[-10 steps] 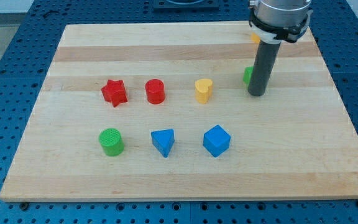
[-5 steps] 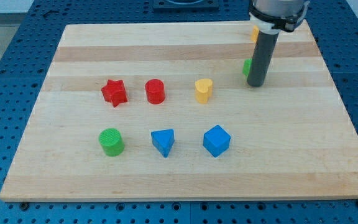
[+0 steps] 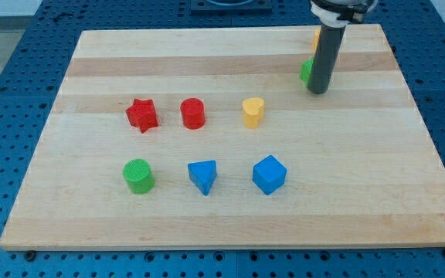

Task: Move green star towards yellow hexagon

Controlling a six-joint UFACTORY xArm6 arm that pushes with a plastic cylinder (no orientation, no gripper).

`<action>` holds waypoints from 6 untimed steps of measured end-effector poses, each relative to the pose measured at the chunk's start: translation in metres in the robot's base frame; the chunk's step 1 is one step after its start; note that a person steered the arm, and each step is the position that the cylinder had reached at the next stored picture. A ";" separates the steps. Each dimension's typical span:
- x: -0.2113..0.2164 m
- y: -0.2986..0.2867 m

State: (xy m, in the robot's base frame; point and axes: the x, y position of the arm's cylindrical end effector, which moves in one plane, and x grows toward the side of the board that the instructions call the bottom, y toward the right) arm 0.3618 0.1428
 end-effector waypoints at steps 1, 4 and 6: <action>-0.003 0.000; -0.005 -0.030; -0.020 -0.040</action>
State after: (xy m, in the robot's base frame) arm 0.3413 0.1029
